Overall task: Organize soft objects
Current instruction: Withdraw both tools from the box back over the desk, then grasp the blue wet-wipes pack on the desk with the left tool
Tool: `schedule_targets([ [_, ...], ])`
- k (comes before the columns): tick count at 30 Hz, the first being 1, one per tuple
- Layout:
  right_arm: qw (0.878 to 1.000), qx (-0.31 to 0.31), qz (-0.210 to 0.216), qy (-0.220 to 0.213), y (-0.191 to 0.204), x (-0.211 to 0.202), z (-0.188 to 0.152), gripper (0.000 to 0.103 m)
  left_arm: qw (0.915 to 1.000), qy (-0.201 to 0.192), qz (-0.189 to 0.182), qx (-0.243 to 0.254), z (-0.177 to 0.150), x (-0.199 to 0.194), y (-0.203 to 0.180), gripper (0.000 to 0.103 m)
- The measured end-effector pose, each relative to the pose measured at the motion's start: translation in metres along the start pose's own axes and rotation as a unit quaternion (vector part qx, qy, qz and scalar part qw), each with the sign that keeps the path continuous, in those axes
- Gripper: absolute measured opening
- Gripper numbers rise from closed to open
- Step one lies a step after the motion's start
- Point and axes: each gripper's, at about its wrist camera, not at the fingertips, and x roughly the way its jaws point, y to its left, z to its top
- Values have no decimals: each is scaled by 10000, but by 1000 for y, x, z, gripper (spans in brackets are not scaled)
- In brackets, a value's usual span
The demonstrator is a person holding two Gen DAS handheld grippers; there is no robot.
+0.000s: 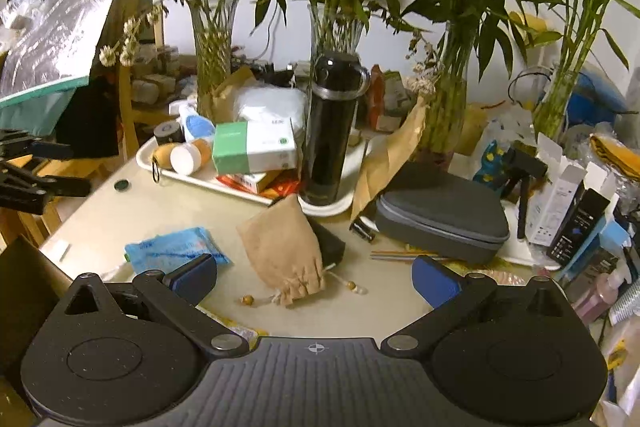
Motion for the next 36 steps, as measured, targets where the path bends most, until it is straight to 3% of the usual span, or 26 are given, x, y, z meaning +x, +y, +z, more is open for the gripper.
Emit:
schedule_targets([
  [3,9999,-6,-56,85,5,2,1,103,9994,244,-209,91,1,26,5,79],
  [10,9997,-173,-181,55,8,-1,3,103,9973,640,-290,195,-1,70,9,79],
  [21,9982,71,-534,246,-13,13,-3,103,9949,771,-276,596,0,81,-5,79],
  [26,9969,409,-640,226,-27,13,4,103,9889,1073,-494,899,-6,92,-14,79],
  [31,9921,829,-819,469,-44,24,8,103,9808,1351,-789,1166,-13,104,-23,79],
  [36,9902,959,-853,551,-47,32,10,103,9735,1777,-1117,906,-15,125,-21,79],
])
